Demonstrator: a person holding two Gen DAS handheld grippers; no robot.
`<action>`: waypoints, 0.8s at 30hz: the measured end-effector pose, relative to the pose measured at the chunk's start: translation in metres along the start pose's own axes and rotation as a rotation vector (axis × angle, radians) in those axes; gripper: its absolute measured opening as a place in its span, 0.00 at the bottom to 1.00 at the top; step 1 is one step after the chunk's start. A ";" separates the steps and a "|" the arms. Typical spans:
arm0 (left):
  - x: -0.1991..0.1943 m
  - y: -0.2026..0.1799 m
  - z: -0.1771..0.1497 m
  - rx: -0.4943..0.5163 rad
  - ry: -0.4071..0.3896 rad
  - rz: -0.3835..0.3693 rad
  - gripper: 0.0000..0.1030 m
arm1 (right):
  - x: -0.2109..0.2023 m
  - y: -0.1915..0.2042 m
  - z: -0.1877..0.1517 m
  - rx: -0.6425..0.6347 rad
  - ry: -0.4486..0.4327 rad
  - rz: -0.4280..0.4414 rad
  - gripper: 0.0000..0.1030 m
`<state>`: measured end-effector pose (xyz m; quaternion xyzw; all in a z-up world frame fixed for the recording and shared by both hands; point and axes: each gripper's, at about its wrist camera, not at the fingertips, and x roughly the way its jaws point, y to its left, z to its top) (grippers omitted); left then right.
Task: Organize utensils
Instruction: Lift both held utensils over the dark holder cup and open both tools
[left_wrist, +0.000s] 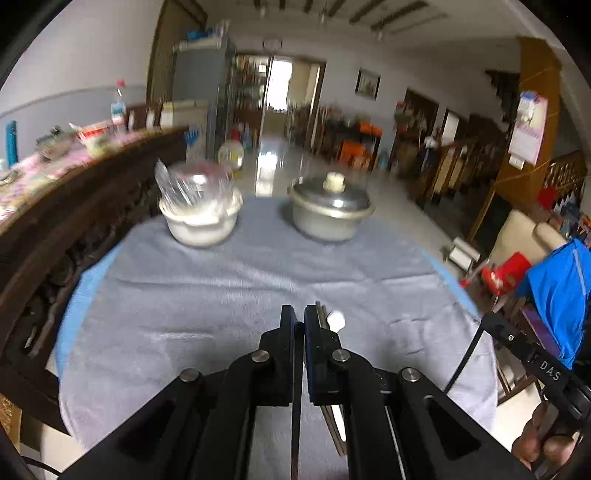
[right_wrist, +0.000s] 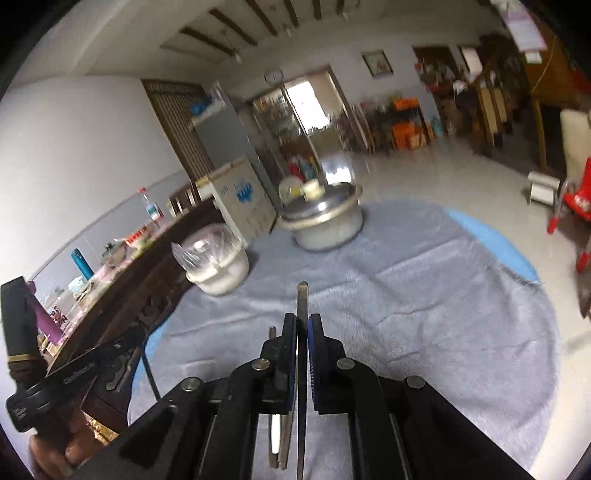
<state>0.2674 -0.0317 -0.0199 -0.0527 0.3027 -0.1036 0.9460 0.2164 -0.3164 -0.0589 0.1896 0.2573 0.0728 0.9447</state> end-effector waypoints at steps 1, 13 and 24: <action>-0.012 -0.001 -0.003 -0.001 -0.027 0.006 0.05 | -0.013 0.005 -0.003 -0.007 -0.035 -0.002 0.07; -0.106 -0.015 -0.020 -0.017 -0.228 0.015 0.05 | -0.103 0.051 -0.016 -0.103 -0.270 -0.026 0.07; -0.188 -0.023 -0.003 -0.053 -0.411 -0.081 0.05 | -0.176 0.096 -0.013 -0.189 -0.464 0.029 0.07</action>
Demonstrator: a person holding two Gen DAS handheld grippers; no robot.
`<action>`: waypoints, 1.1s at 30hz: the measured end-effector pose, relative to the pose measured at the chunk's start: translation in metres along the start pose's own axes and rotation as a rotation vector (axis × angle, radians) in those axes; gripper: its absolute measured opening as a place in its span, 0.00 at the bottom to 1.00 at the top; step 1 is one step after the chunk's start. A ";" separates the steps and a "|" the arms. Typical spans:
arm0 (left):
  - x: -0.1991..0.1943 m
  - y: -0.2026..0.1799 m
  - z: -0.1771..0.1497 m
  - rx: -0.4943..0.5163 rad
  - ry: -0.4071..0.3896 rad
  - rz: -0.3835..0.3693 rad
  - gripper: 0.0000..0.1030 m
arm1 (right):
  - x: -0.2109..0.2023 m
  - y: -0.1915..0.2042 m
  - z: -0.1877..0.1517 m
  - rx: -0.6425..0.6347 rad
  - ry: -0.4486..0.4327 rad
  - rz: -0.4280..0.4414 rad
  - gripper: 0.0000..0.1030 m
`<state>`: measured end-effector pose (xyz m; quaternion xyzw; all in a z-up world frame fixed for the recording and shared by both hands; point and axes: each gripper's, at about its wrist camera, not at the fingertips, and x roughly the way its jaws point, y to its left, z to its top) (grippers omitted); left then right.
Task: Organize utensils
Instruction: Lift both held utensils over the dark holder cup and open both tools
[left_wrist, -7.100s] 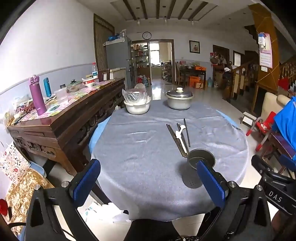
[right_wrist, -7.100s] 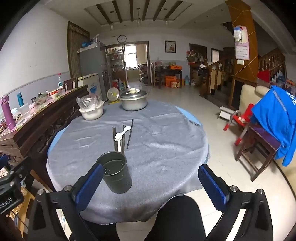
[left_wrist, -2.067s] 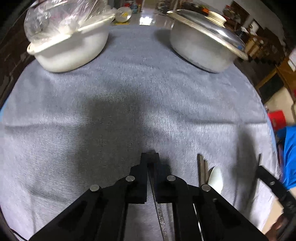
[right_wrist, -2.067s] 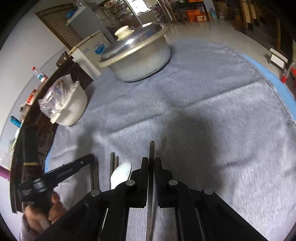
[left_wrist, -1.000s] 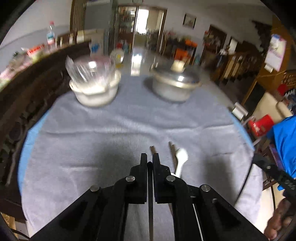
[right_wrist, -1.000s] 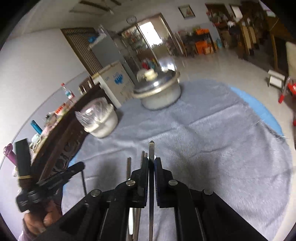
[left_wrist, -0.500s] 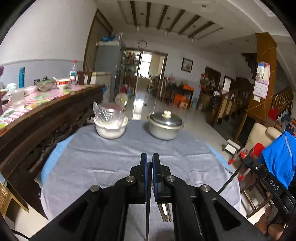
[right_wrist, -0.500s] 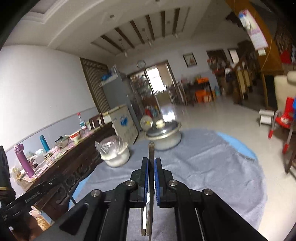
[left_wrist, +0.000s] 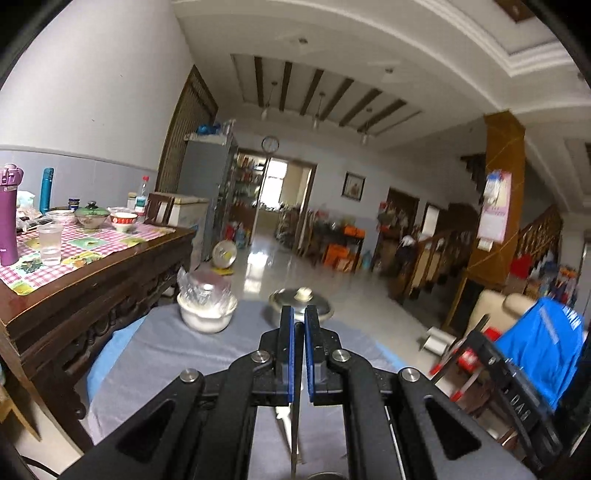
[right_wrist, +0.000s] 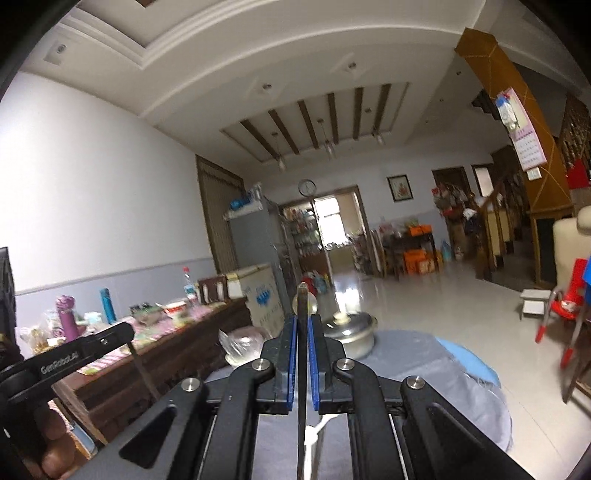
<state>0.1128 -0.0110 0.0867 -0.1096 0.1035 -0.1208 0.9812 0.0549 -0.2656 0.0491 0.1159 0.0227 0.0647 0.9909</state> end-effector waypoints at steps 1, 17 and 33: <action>-0.005 -0.001 0.001 -0.004 -0.010 -0.013 0.05 | -0.003 0.002 0.001 -0.002 -0.004 0.008 0.07; 0.032 0.002 -0.054 -0.014 0.158 -0.022 0.05 | 0.014 0.008 -0.053 -0.047 0.264 0.003 0.07; 0.041 0.021 -0.074 -0.019 0.265 -0.029 0.53 | 0.019 -0.028 -0.067 0.153 0.318 0.071 0.35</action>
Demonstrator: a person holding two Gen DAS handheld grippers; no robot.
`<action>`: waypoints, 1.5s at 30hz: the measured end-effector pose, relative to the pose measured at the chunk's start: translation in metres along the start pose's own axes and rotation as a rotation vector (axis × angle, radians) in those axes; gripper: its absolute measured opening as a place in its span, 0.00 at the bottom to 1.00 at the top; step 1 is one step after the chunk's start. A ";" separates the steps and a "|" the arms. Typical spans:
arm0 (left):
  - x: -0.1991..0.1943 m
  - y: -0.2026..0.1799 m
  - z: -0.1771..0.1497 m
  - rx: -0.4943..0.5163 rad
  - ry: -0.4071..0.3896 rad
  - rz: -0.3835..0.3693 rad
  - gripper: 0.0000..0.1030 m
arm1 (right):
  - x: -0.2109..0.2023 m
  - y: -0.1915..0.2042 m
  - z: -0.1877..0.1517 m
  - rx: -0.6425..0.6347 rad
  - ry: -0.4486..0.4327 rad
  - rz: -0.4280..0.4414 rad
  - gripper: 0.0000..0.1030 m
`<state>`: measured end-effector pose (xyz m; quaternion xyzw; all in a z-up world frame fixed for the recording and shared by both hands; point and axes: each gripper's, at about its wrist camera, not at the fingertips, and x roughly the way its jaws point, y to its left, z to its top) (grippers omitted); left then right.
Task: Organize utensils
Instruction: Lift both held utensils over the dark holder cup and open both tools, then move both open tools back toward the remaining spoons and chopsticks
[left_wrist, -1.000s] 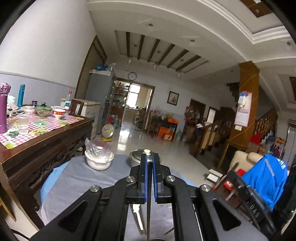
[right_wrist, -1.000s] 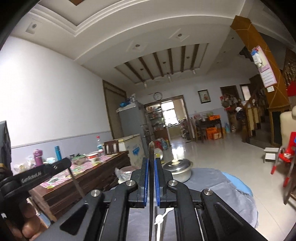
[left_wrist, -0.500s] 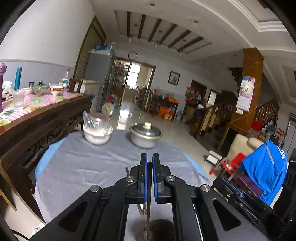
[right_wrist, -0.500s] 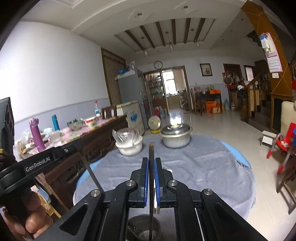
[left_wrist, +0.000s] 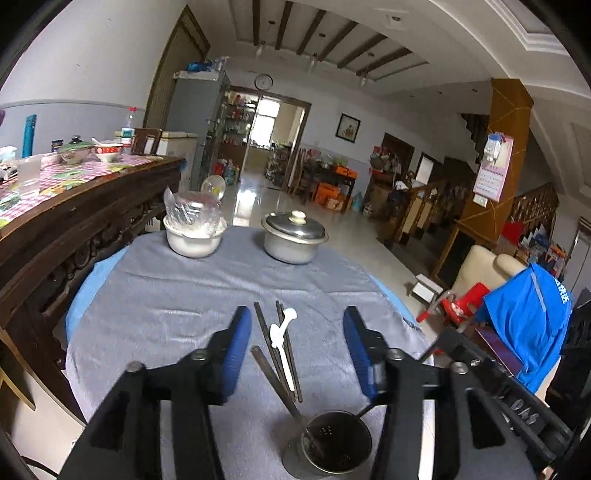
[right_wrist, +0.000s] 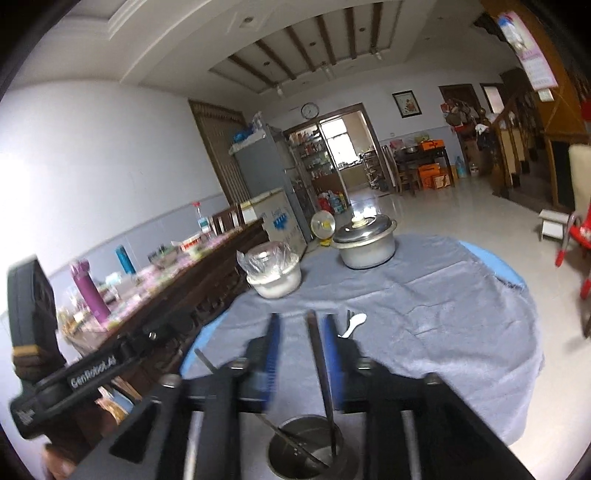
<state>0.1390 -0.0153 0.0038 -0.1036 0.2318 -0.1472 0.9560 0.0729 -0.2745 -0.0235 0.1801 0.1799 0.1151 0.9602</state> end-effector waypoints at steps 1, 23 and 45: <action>-0.001 0.001 0.000 0.003 -0.004 0.006 0.55 | -0.001 -0.002 0.001 0.013 -0.015 0.002 0.46; 0.010 0.074 -0.023 -0.142 0.065 0.224 0.67 | -0.001 -0.094 -0.012 0.323 -0.016 -0.128 0.49; 0.057 0.112 -0.069 -0.171 0.274 0.364 0.68 | 0.047 -0.117 -0.052 0.386 0.167 -0.163 0.49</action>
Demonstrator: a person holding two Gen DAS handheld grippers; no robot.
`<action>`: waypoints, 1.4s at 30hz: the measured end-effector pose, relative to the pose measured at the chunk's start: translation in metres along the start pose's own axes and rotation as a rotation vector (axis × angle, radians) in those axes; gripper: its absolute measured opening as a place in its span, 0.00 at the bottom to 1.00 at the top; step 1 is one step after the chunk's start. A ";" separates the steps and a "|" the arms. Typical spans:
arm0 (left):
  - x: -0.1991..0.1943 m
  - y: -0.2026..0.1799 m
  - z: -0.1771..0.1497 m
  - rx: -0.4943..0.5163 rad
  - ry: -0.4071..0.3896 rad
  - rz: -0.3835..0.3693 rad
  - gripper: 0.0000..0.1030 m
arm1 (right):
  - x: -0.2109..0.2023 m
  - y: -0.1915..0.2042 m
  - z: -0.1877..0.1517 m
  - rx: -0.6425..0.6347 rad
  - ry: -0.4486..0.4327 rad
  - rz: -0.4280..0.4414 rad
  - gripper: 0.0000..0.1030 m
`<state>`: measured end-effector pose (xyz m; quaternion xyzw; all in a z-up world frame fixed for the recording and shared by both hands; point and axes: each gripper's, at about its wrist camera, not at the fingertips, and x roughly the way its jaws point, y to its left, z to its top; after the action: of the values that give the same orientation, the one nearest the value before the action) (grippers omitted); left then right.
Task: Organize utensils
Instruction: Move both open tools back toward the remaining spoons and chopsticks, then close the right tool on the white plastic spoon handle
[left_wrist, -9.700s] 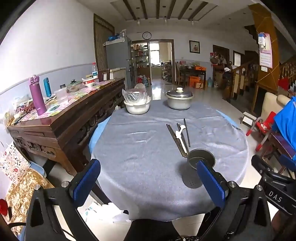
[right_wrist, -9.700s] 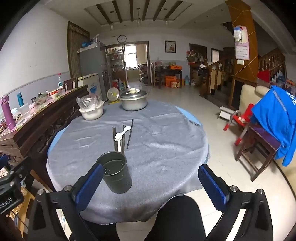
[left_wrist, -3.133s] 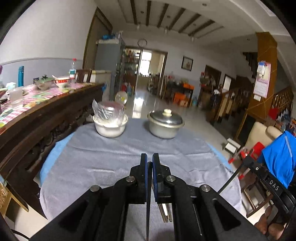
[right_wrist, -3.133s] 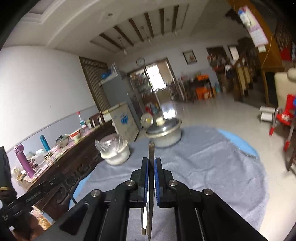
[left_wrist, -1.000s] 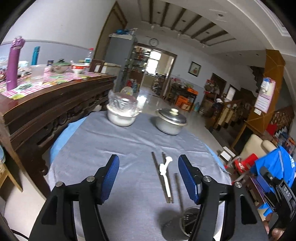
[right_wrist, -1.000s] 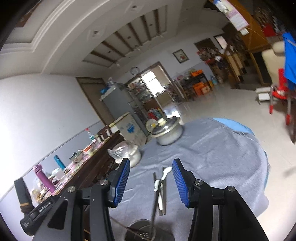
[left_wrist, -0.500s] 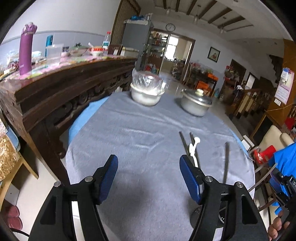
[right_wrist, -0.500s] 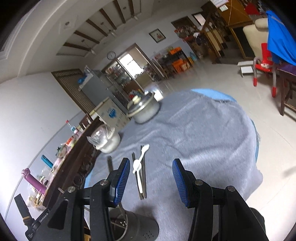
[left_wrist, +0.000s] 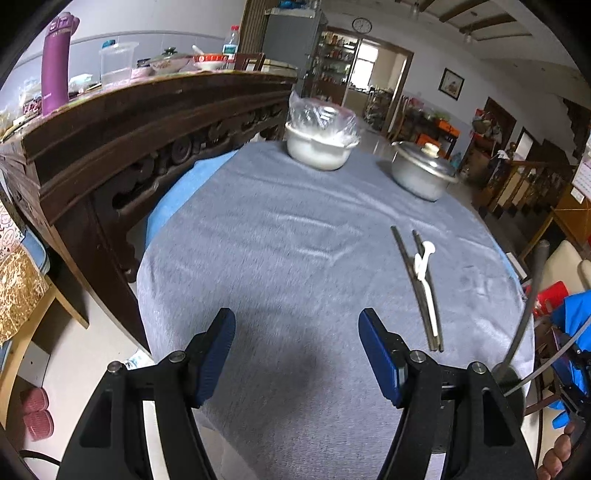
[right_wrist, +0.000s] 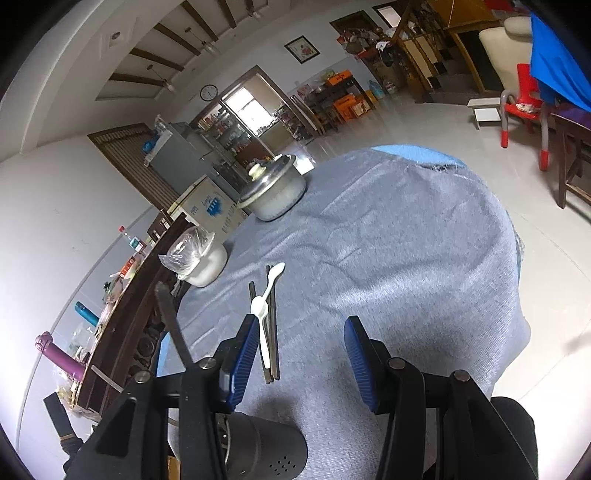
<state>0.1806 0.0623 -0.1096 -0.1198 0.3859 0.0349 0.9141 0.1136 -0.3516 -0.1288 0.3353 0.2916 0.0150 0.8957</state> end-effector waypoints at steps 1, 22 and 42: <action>0.003 0.001 0.000 -0.003 0.007 0.004 0.68 | 0.003 -0.001 -0.001 0.001 0.008 -0.002 0.49; 0.036 0.006 -0.003 -0.028 0.094 0.036 0.68 | 0.033 -0.009 -0.006 0.027 0.081 -0.019 0.49; 0.049 0.004 0.007 -0.045 0.117 0.046 0.68 | 0.060 -0.003 0.016 0.010 0.130 0.006 0.49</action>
<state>0.2194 0.0667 -0.1408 -0.1334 0.4405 0.0573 0.8859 0.1713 -0.3505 -0.1517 0.3391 0.3485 0.0378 0.8730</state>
